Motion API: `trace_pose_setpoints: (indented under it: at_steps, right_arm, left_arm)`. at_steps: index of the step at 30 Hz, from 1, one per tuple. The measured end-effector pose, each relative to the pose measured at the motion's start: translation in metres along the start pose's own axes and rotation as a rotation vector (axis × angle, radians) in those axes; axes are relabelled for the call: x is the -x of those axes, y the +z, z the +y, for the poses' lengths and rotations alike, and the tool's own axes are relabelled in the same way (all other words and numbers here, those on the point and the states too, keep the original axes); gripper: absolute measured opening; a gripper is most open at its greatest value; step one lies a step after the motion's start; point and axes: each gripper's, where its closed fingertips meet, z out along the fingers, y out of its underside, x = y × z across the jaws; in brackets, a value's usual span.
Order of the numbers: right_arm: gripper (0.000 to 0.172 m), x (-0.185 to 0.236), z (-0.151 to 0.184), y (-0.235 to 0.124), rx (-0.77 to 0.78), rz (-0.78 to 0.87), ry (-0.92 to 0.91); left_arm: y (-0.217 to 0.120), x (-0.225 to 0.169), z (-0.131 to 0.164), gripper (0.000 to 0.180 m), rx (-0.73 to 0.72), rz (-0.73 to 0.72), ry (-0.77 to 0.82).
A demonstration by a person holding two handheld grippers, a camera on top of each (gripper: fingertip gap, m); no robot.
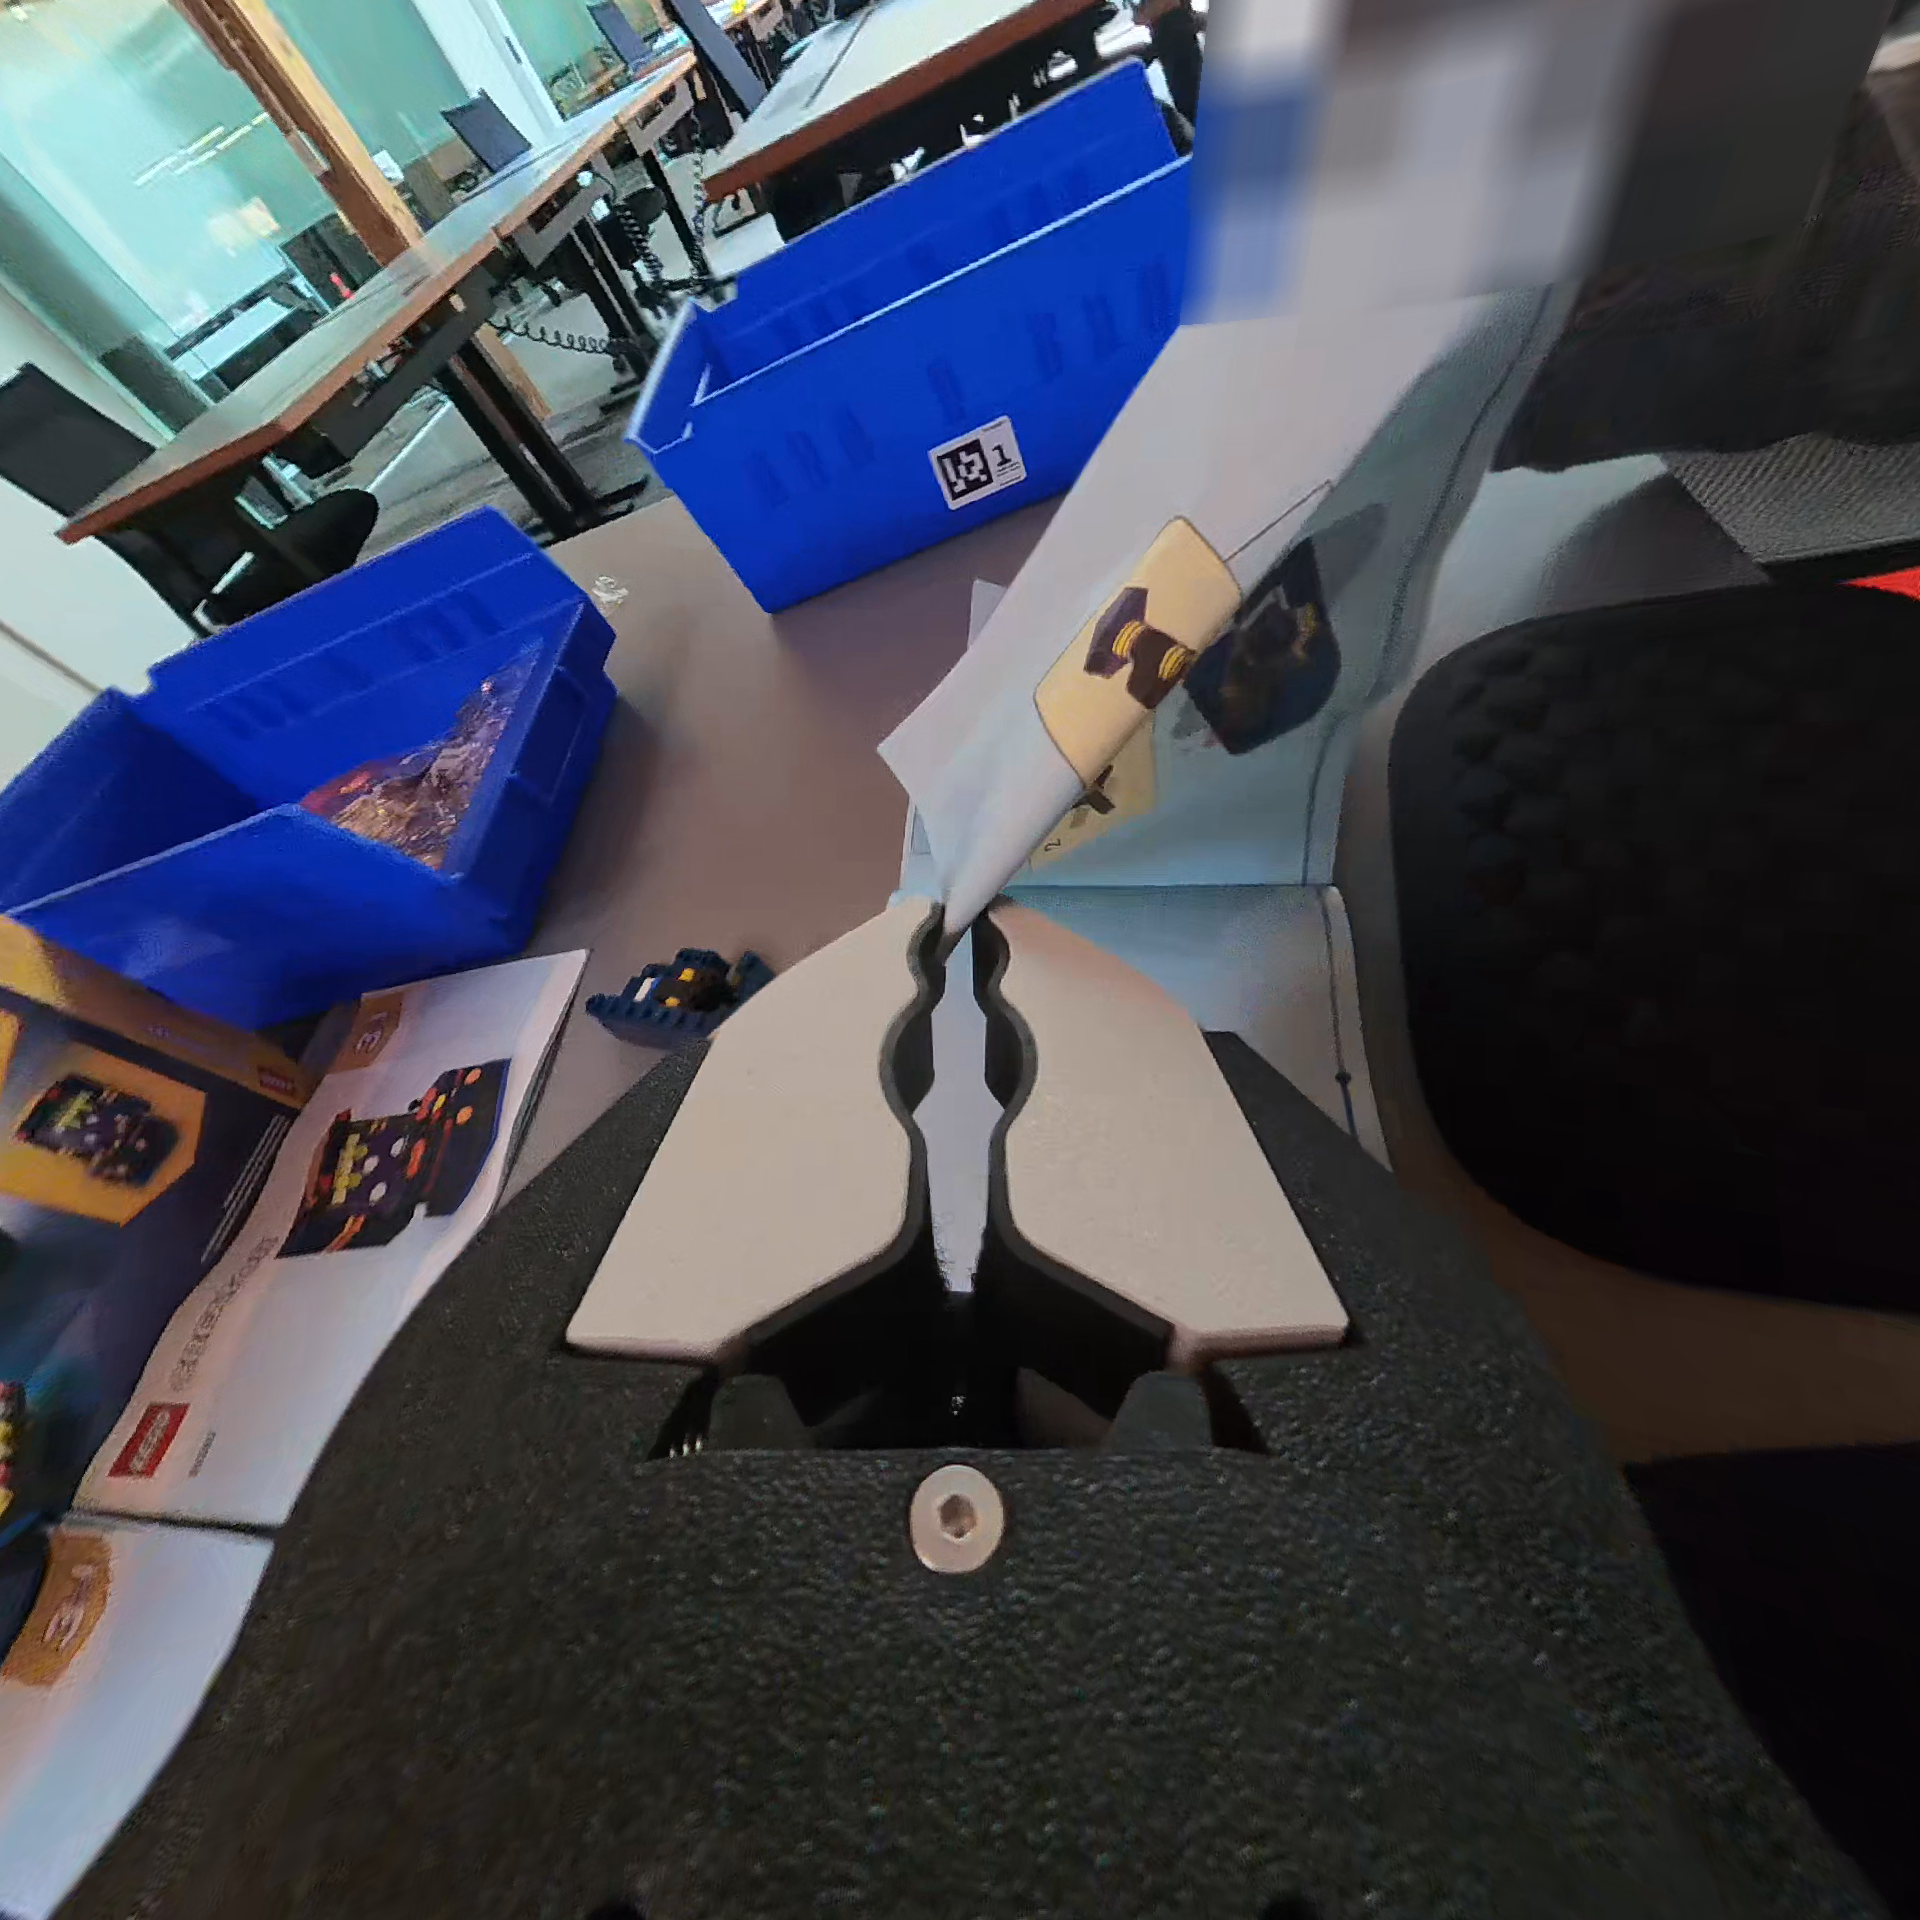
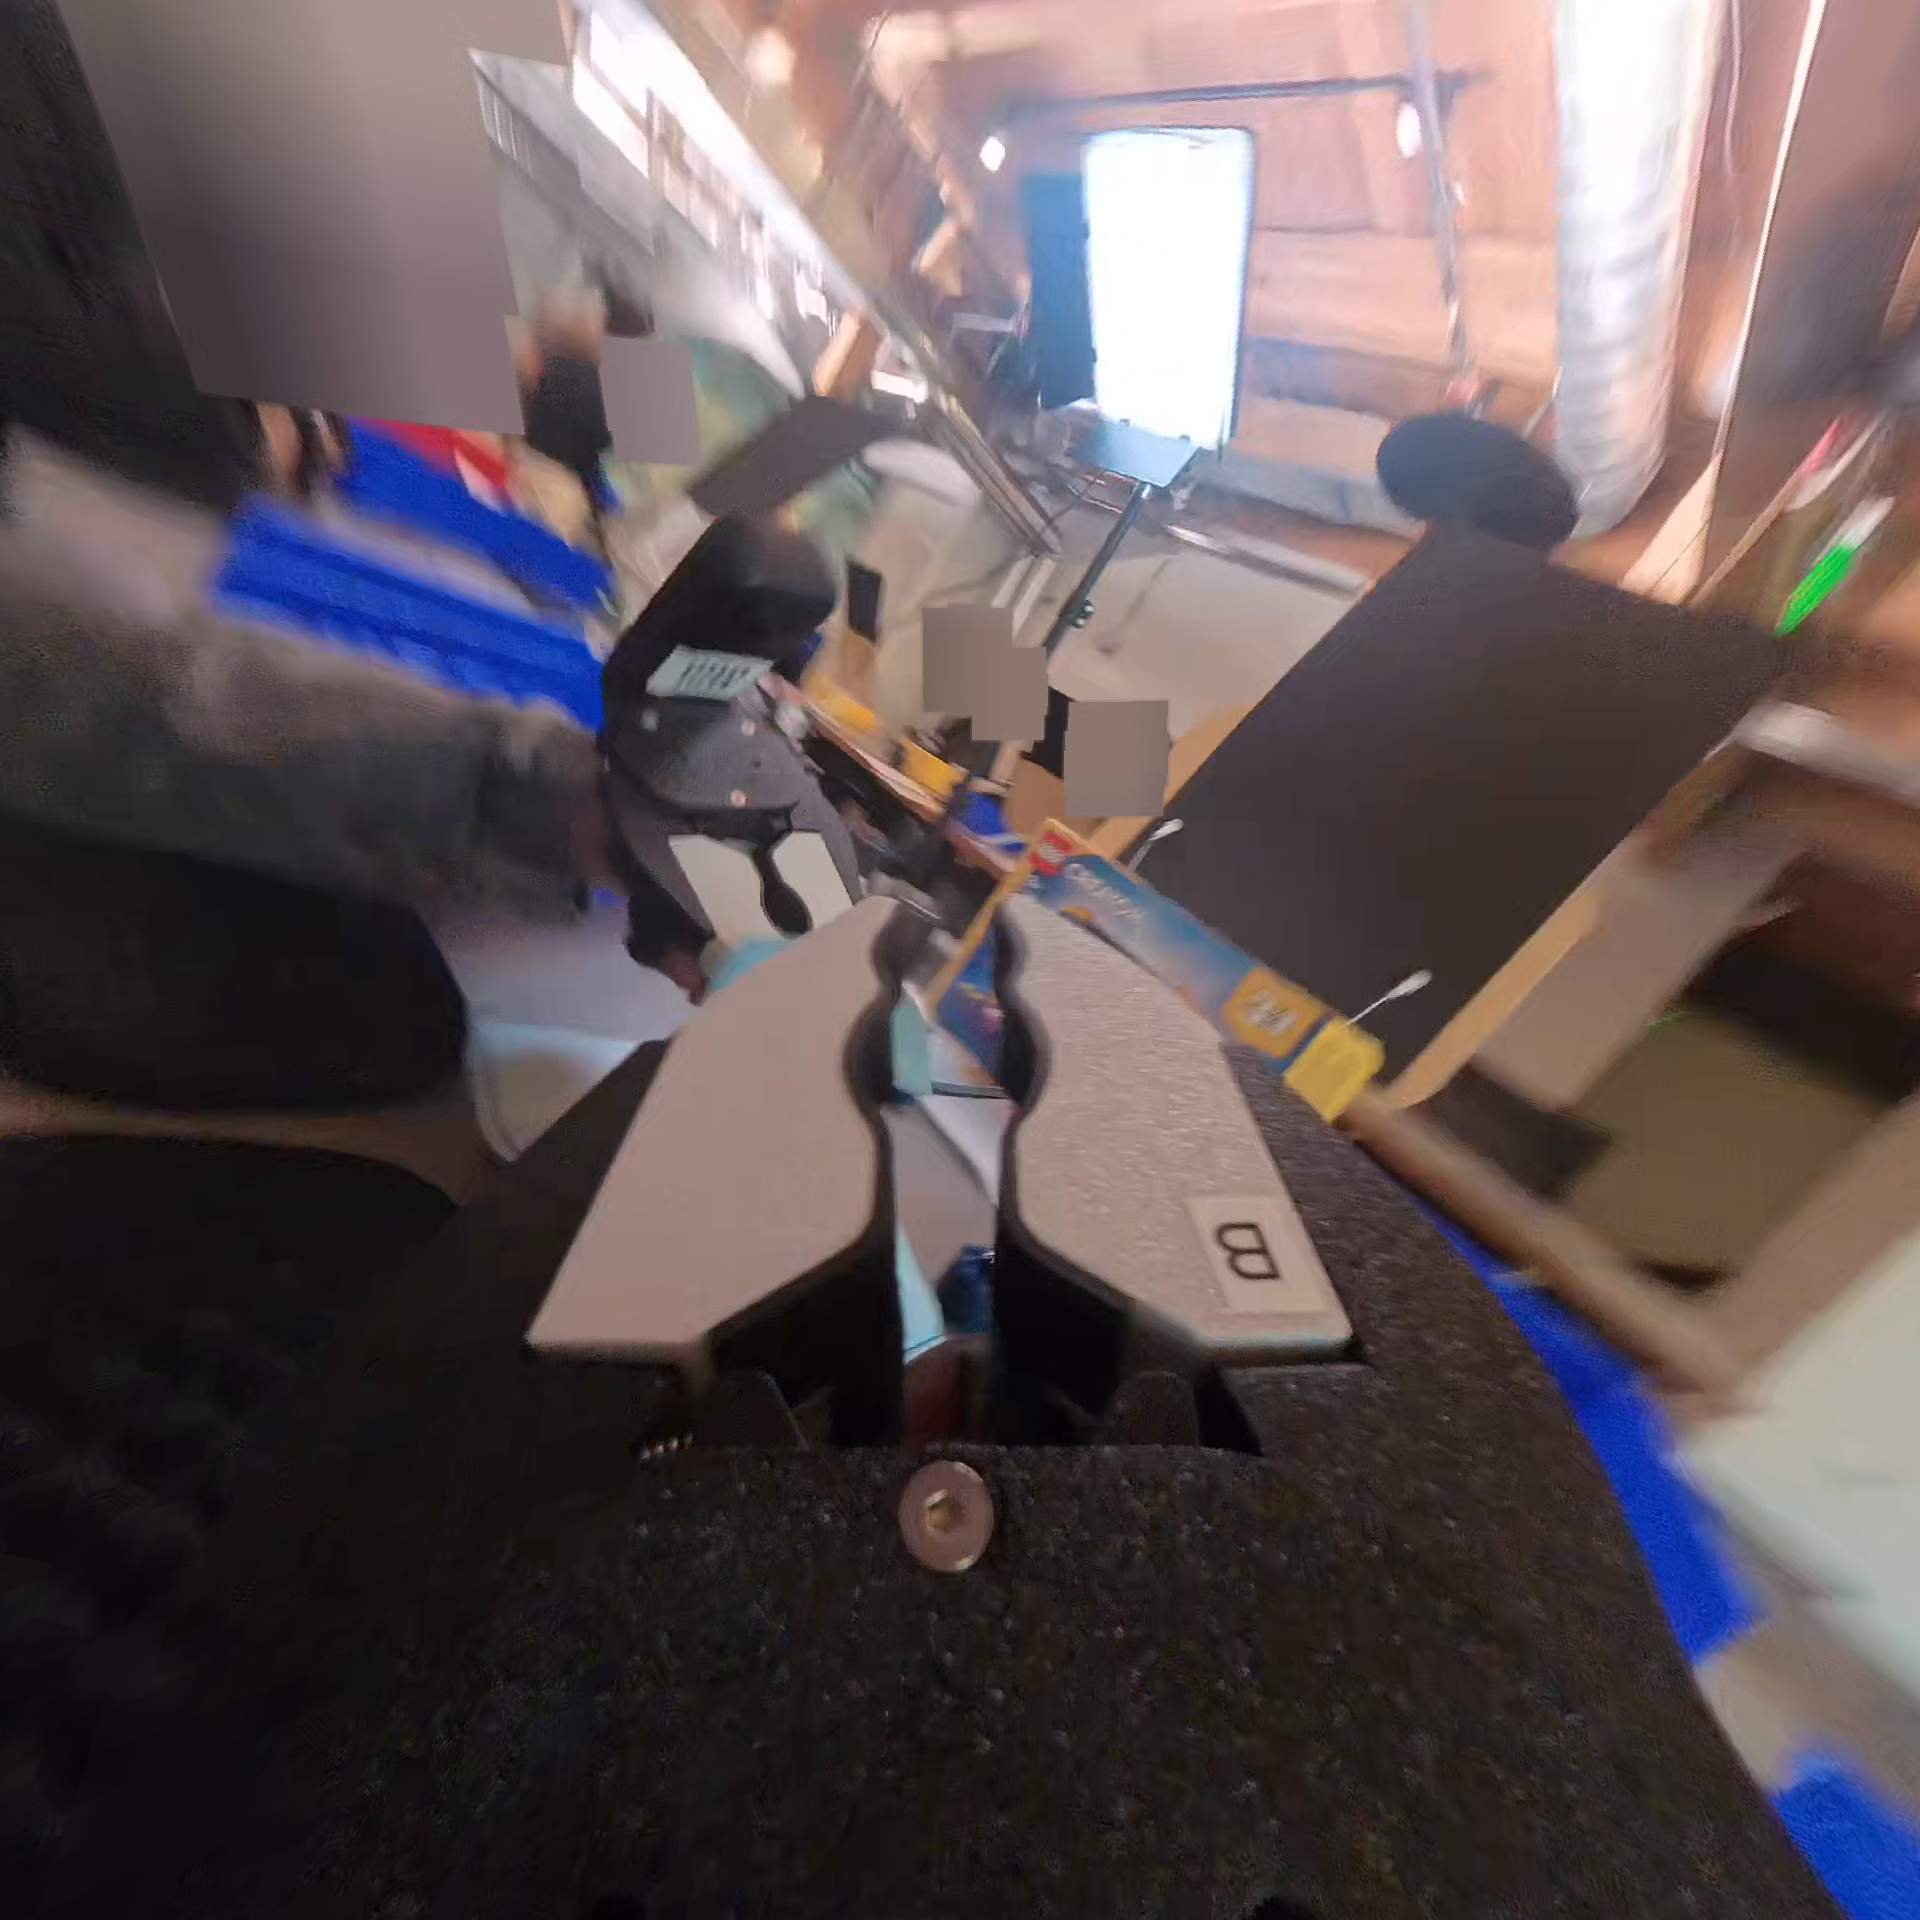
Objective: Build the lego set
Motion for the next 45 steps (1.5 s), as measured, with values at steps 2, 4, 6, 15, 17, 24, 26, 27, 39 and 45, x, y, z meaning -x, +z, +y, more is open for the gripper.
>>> trace_pose_setpoints:
  at_steps: [2, 4, 6, 15, 17, 24, 26, 27, 39, 45]
  right_arm:
    - [0.000, -0.027, 0.024, -0.012, 0.048, -0.028, 0.259]
    - [0.000, -0.027, 0.075, -0.011, 0.304, -0.118, 0.355]
    - [0.000, -0.002, 0.115, -0.006, 0.551, -0.299, 0.316]
    - [0.000, 0.093, 0.157, 0.050, 0.707, -0.737, 0.365]
    - [0.000, 0.088, 0.152, 0.057, 0.678, -0.715, 0.391]
    - [0.000, 0.045, 0.153, 0.031, 0.709, -0.729, 0.531]
    - [0.000, 0.047, 0.159, 0.027, 0.739, -0.760, 0.535]
    - [0.000, 0.050, 0.163, 0.028, 0.743, -0.770, 0.516]
    - [0.000, 0.059, 0.191, 0.017, 0.820, -0.758, 0.615]
    - [0.000, 0.041, 0.194, -0.006, 0.805, -0.814, 0.617]
  left_arm:
    - [-0.009, 0.005, 0.004, 0.005, -0.006, -0.031, -0.020]
    - [-0.014, 0.009, 0.011, 0.007, 0.012, -0.056, -0.037]
    - [-0.016, 0.016, 0.021, 0.008, 0.047, -0.114, -0.056]
    - [-0.068, 0.062, 0.009, 0.027, 0.029, -0.576, -0.201]
    - [-0.084, 0.061, -0.012, 0.023, -0.005, -0.641, -0.169]
    - [-0.021, -0.029, -0.008, 0.018, 0.284, -0.129, -0.027]
    - [0.009, -0.051, 0.000, 0.019, 0.327, -0.049, 0.049]
    - [0.024, -0.057, 0.005, 0.020, 0.364, -0.025, 0.111]
    - [0.067, -0.058, 0.052, 0.010, 0.420, -0.073, -0.054]
    - [0.029, -0.038, 0.077, 0.019, 0.396, -0.023, -0.436]
